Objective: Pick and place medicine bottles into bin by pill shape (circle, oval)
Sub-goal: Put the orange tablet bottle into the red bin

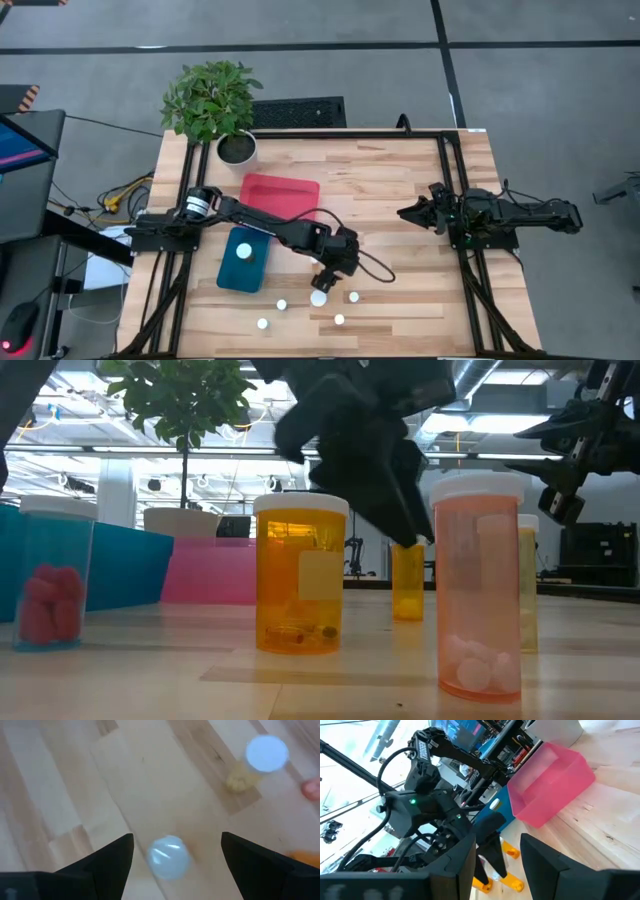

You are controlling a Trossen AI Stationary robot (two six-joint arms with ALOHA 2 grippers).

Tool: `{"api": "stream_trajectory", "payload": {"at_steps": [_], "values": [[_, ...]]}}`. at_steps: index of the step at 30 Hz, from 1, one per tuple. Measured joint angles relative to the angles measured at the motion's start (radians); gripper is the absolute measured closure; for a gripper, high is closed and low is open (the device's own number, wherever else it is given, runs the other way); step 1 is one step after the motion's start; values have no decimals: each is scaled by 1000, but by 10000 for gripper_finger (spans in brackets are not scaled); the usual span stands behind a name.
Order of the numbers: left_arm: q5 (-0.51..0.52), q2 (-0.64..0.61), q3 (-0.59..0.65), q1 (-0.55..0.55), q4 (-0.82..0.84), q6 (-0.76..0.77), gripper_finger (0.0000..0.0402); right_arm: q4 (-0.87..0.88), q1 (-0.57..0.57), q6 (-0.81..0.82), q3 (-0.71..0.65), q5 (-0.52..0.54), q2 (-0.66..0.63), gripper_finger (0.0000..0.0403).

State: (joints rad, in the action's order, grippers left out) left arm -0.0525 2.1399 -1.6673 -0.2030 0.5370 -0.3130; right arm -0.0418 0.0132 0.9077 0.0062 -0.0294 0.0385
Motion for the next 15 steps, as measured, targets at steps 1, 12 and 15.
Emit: {"api": "stream_trajectory", "payload": {"at_steps": [1,12,15], "values": [[-6,0,-1,3,-5,0,113,0,0,0,0,0,0,236],[-21,6,-1,16,6,-4,204,0,0,0,0,0,1,236],[-22,6,-1,15,2,-4,219,0,0,0,0,0,1,236]]}}
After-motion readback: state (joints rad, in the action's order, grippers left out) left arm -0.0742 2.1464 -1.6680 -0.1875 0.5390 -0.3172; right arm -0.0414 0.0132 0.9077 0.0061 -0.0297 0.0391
